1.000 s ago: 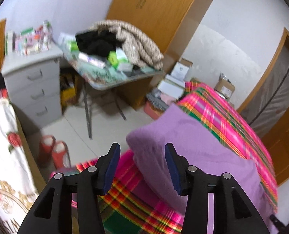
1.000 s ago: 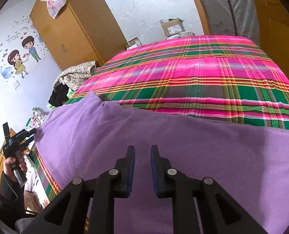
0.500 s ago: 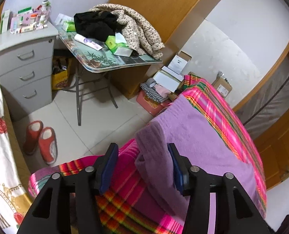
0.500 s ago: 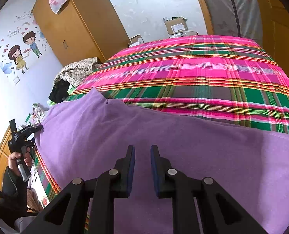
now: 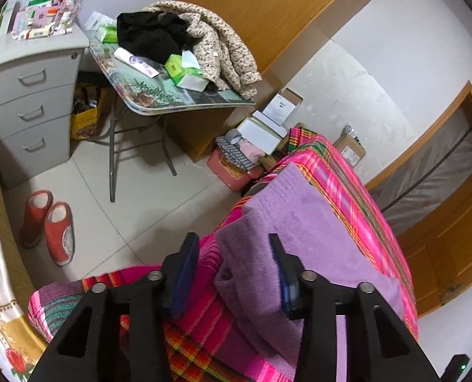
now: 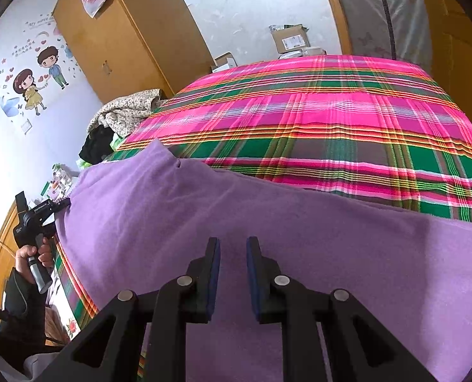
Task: Fold clothes
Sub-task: 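Grasp the sweater's ribbed cuff end with the left gripper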
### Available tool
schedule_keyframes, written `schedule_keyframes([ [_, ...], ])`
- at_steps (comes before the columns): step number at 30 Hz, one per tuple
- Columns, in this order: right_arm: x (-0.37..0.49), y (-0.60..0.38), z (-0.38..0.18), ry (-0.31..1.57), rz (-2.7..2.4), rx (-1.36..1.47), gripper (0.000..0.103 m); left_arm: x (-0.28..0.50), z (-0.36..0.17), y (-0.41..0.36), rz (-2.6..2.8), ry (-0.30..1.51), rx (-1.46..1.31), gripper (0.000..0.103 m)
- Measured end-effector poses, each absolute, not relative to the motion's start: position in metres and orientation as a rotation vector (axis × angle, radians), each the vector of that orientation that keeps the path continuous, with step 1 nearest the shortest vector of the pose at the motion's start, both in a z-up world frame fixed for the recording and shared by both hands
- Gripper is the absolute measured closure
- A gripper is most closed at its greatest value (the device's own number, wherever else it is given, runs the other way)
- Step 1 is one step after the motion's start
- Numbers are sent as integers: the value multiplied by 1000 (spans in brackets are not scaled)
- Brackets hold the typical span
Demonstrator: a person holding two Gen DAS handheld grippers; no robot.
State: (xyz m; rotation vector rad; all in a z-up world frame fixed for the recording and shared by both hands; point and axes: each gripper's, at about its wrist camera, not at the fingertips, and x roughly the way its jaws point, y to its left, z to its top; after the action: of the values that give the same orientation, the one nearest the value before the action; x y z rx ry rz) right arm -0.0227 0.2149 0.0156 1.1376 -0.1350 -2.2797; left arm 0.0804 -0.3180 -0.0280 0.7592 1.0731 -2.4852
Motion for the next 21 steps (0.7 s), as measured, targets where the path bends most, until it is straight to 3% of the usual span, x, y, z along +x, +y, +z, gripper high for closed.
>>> schedule_keyframes([
  [7,-23,215,16,-134,-2282,1136,85,81,-20,-313,-2499,1021,737,86],
  [14,-23,216,15,-143,-2286,1138,85,86,0,-303,-2548,992,686,92],
  [21,-22,219,14,-160,-2286,1135,84,84,45,-269,-2689,812,606,92],
])
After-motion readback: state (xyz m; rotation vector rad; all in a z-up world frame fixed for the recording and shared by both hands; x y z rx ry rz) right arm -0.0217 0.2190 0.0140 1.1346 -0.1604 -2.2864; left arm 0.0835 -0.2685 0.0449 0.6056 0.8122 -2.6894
